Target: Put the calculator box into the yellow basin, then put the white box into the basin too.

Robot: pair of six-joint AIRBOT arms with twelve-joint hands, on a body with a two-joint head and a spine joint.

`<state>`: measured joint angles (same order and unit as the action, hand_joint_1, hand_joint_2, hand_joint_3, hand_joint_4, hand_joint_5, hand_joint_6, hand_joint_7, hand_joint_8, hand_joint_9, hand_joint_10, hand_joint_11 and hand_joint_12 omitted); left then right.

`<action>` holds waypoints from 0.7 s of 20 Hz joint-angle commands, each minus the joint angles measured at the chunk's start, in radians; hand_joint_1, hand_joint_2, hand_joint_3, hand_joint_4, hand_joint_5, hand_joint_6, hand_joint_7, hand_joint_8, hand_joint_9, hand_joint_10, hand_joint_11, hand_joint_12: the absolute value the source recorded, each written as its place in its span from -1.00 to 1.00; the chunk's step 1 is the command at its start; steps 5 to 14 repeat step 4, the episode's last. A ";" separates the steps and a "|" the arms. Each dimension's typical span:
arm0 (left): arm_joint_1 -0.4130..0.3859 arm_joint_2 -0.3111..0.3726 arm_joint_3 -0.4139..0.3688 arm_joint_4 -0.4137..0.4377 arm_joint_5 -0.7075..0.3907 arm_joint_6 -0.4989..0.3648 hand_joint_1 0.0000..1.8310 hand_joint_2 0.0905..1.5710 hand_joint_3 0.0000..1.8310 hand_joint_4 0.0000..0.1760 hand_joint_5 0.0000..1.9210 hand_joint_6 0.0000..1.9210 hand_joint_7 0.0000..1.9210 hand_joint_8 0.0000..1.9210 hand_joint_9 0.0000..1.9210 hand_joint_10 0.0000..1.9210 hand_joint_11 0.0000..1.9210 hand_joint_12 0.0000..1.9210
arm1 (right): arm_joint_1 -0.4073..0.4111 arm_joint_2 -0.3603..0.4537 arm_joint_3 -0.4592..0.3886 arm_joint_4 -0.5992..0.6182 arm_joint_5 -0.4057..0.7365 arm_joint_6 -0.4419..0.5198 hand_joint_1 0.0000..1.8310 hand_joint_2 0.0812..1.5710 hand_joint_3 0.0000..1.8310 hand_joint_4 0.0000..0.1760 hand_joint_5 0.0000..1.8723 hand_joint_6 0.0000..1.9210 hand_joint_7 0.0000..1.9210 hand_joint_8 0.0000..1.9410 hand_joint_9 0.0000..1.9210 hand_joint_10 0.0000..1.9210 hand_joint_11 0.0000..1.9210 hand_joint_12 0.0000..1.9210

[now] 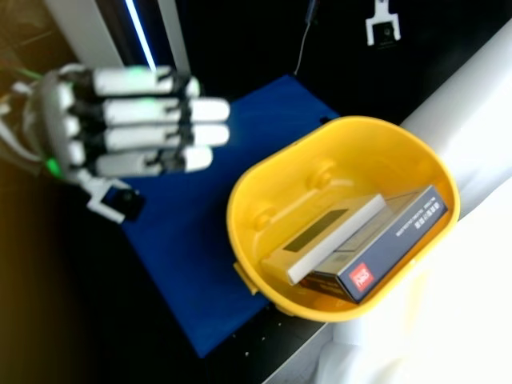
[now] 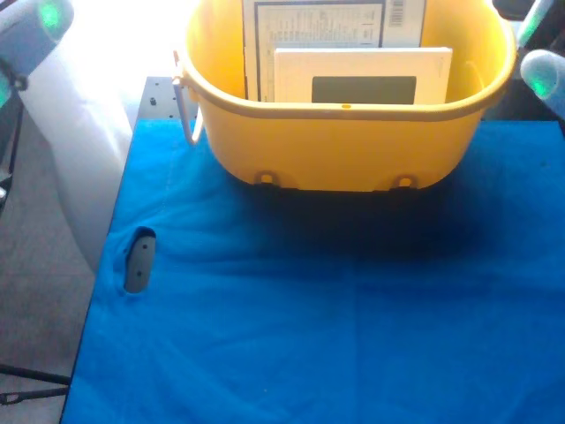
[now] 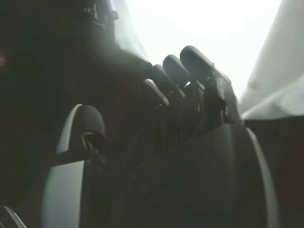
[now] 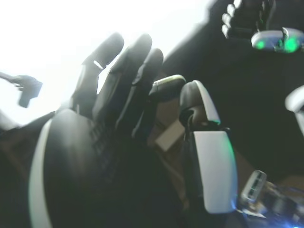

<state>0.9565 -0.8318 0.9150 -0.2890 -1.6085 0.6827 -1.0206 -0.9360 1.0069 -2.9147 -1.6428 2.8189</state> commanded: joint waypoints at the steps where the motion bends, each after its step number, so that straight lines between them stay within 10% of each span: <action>1: -0.013 -0.001 -0.006 0.036 -0.124 0.016 0.14 0.65 -1.00 -1.00 -0.36 0.59 -0.88 -0.58 -1.00 -0.22 -1.00 0.05 | 0.016 0.013 0.004 -0.002 -0.121 -0.010 0.09 0.57 -1.00 -1.00 -0.23 0.42 -0.08 -0.97 -0.19 -0.71 -0.72 0.38; 2: -0.025 0.001 -0.012 0.053 -0.124 0.045 0.01 0.72 -1.00 -1.00 -0.44 0.72 -0.81 -0.77 -0.94 -0.43 -1.00 -0.12 | 0.035 0.028 0.003 -0.050 -0.121 -0.025 0.09 0.57 -1.00 -1.00 -0.22 0.42 -0.08 -0.97 -0.19 -0.71 -0.72 0.38; 3: -0.033 0.001 -0.011 0.066 -0.124 0.061 -0.31 0.76 -1.00 -0.78 -0.89 0.27 -0.85 -0.90 -0.94 -0.60 -1.00 -0.30 | 0.046 0.040 -0.002 -0.086 -0.121 -0.054 0.09 0.57 -1.00 -1.00 -0.23 0.42 -0.08 -0.97 -0.19 -0.71 -0.72 0.38; 4: -0.036 0.001 -0.011 0.078 -0.124 0.075 -0.41 0.88 -0.99 0.64 -0.71 0.85 -0.79 -0.91 -0.91 -0.61 -1.00 -0.34 | 0.051 0.039 -0.005 -0.092 -0.121 -0.086 0.09 0.57 -1.00 -1.00 -0.22 0.42 -0.08 -0.97 -0.19 -0.71 -0.72 0.38; 14: -0.036 0.001 -0.011 0.078 -0.124 0.075 -0.41 0.88 -0.99 0.64 -0.71 0.85 -0.79 -0.91 -0.91 -0.61 -1.00 -0.34 | 0.051 0.039 -0.005 -0.092 -0.121 -0.086 0.09 0.57 -1.00 -1.00 -0.22 0.42 -0.08 -0.97 -0.19 -0.71 -0.72 0.38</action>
